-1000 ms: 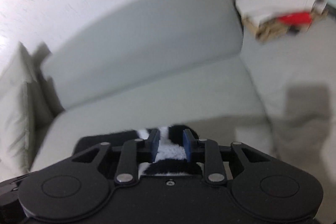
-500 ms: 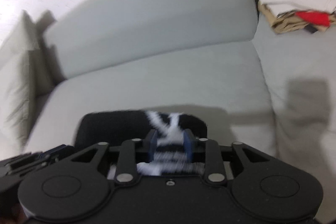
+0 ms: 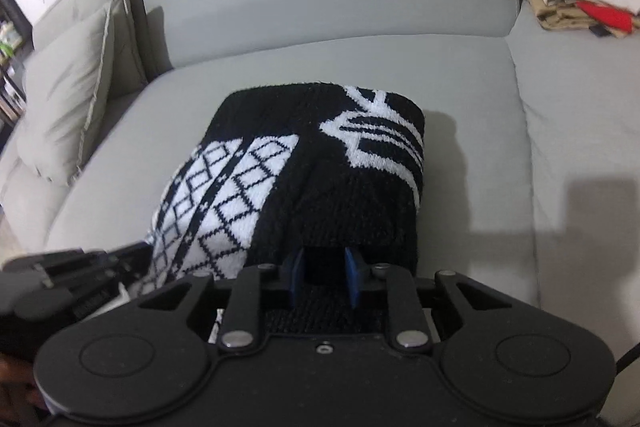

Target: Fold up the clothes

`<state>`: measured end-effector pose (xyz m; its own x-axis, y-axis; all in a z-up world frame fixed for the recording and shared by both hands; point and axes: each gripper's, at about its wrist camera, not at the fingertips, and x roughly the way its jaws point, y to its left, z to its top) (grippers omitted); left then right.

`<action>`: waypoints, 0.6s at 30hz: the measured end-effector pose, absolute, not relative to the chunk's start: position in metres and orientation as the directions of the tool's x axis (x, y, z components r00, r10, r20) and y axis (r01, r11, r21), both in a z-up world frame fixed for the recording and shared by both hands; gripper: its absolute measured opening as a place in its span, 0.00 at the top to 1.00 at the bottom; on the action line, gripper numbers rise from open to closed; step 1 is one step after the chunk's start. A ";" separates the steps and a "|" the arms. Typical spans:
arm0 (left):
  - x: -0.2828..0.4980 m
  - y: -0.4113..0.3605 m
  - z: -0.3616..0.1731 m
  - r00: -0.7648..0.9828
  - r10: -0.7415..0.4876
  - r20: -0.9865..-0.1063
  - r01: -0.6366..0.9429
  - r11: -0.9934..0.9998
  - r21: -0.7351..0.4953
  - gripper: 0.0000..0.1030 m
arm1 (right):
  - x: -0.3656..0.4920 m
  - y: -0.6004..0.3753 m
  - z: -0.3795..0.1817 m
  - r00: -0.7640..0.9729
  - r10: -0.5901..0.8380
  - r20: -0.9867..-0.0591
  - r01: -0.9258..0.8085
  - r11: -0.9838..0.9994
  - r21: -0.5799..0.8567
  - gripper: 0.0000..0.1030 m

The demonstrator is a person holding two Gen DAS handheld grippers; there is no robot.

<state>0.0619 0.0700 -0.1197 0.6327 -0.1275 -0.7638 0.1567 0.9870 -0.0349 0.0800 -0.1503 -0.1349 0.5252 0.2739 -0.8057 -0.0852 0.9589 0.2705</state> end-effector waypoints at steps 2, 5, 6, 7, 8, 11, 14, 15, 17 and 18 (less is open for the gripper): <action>0.058 0.074 -0.111 0.629 -0.142 -0.765 0.151 0.987 -0.059 0.92 | 0.074 -0.155 -0.125 0.536 0.271 -0.800 -0.084 0.960 0.269 0.77; 0.037 0.090 -0.092 0.640 -0.192 -0.744 0.136 0.981 -0.137 0.65 | 0.051 -0.172 -0.105 0.584 0.295 -0.756 -0.060 0.945 0.322 0.60; 0.029 0.097 -0.086 0.644 -0.214 -0.735 0.138 0.977 -0.164 0.57 | 0.040 -0.179 -0.096 0.598 0.311 -0.739 -0.063 0.937 0.343 0.50; 0.021 0.103 -0.080 0.647 -0.236 -0.725 0.140 0.971 -0.192 0.57 | 0.029 -0.186 -0.086 0.612 0.326 -0.721 -0.066 0.929 0.364 0.45; 0.013 0.109 -0.075 0.647 -0.260 -0.716 0.140 0.964 -0.224 0.56 | 0.018 -0.194 -0.077 0.625 0.340 -0.702 -0.069 0.920 0.385 0.36; -0.005 0.128 -0.065 0.643 -0.344 -0.684 0.134 0.930 -0.342 0.39 | -0.012 -0.210 -0.052 0.648 0.385 -0.657 -0.076 0.891 0.447 0.20; -0.007 0.138 -0.067 0.644 -0.383 -0.662 0.117 0.905 -0.409 0.15 | -0.027 -0.221 -0.047 0.657 0.421 -0.626 -0.070 0.860 0.506 0.03; -0.003 0.139 -0.071 0.639 -0.385 -0.666 0.106 0.902 -0.419 0.14 | -0.029 -0.224 -0.049 0.657 0.427 -0.621 -0.061 0.851 0.522 0.00; 0.009 0.140 -0.082 0.623 -0.389 -0.678 0.080 0.895 -0.439 0.13 | -0.023 -0.227 -0.063 0.642 0.439 -0.629 -0.018 0.828 0.560 0.00; 0.015 0.142 -0.088 0.608 -0.397 -0.687 0.066 0.888 -0.455 0.13 | -0.018 -0.228 -0.074 0.630 0.443 -0.638 0.021 0.811 0.584 0.00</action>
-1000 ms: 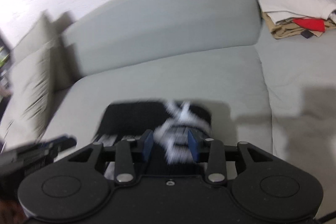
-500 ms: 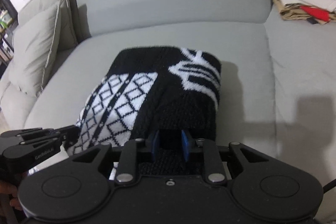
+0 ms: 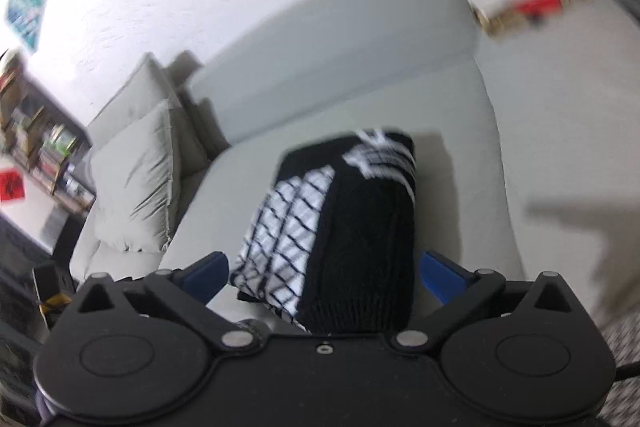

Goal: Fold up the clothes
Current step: 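Lift the folded sweater bundle with both grippers and carry it toward the clothes pile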

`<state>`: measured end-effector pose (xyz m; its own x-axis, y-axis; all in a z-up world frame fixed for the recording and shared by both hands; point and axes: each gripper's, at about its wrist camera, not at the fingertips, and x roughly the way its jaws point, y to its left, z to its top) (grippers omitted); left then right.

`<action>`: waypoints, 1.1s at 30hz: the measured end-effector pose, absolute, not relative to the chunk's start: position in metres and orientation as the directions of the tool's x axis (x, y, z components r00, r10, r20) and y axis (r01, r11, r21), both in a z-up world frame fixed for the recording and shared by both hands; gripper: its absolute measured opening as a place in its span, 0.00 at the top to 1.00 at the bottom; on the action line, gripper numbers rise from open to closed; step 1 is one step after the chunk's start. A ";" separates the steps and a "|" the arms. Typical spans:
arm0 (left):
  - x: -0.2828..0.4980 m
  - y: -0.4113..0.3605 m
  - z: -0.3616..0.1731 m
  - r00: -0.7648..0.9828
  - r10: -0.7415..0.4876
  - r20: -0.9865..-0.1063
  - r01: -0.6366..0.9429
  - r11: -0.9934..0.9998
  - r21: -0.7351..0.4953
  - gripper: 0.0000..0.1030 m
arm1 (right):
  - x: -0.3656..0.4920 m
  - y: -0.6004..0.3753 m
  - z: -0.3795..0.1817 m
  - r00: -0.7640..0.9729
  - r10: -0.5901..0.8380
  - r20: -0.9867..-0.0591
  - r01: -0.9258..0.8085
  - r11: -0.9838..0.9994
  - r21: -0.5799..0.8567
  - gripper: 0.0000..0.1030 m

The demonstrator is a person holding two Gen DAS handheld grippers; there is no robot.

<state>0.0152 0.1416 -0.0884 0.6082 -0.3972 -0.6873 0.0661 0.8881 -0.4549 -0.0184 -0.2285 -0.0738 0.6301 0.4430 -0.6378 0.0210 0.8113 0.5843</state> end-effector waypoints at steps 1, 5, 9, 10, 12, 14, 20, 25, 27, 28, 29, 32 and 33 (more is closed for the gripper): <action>0.021 0.143 -0.095 0.591 -0.410 -0.695 0.053 0.879 -0.474 0.13 | -0.013 -0.230 -0.085 0.618 0.455 -0.641 0.055 0.788 0.613 0.00; 0.045 0.155 -0.120 0.519 -0.475 -0.711 -0.009 0.828 -0.560 0.08 | 0.008 -0.232 -0.124 0.580 0.501 -0.642 0.151 0.709 0.689 0.00; 0.066 0.170 -0.146 0.448 -0.534 -0.718 -0.089 0.772 -0.630 0.06 | 0.023 -0.234 -0.145 0.570 0.523 -0.634 0.186 0.670 0.719 0.00; 0.070 0.172 -0.151 0.434 -0.543 -0.719 -0.100 0.764 -0.637 0.06 | 0.024 -0.235 -0.148 0.571 0.525 -0.631 0.188 0.665 0.723 0.00; 0.075 0.176 -0.160 0.409 -0.554 -0.726 -0.118 0.756 -0.644 0.05 | 0.029 -0.238 -0.158 0.571 0.530 -0.626 0.195 0.654 0.731 0.00; 0.081 0.176 -0.167 0.385 -0.573 -0.723 -0.114 0.748 -0.654 0.05 | 0.032 -0.240 -0.167 0.569 0.533 -0.627 0.216 0.639 0.738 0.00; 0.096 0.168 -0.181 0.353 -0.648 -0.675 -0.037 0.711 -0.702 0.05 | 0.044 -0.246 -0.194 0.552 0.592 -0.587 0.243 0.559 0.793 0.00; 0.106 0.168 -0.198 0.345 -0.692 -0.635 -0.033 0.667 -0.745 0.01 | 0.054 -0.255 -0.227 0.527 0.656 -0.540 0.278 0.468 0.839 0.00; 0.109 0.168 -0.200 0.355 -0.698 -0.622 -0.029 0.657 -0.754 0.01 | 0.059 -0.257 -0.240 0.521 0.685 -0.510 0.281 0.426 0.860 0.00; 0.110 0.168 -0.201 0.359 -0.700 -0.617 -0.026 0.653 -0.757 0.01 | 0.061 -0.258 -0.243 0.534 0.692 -0.486 0.267 0.407 0.874 0.00; 0.112 0.167 -0.201 0.362 -0.703 -0.613 -0.025 0.650 -0.760 0.01 | 0.063 -0.259 -0.246 0.546 0.698 -0.464 0.253 0.390 0.885 0.00; 0.116 0.165 -0.203 0.365 -0.711 -0.602 -0.027 0.638 -0.770 0.02 | 0.075 -0.258 -0.247 0.564 0.701 -0.437 0.232 0.373 0.898 0.00; 0.118 0.163 -0.204 0.364 -0.713 -0.599 -0.031 0.634 -0.773 0.04 | 0.080 -0.255 -0.248 0.560 0.702 -0.440 0.223 0.384 0.896 0.00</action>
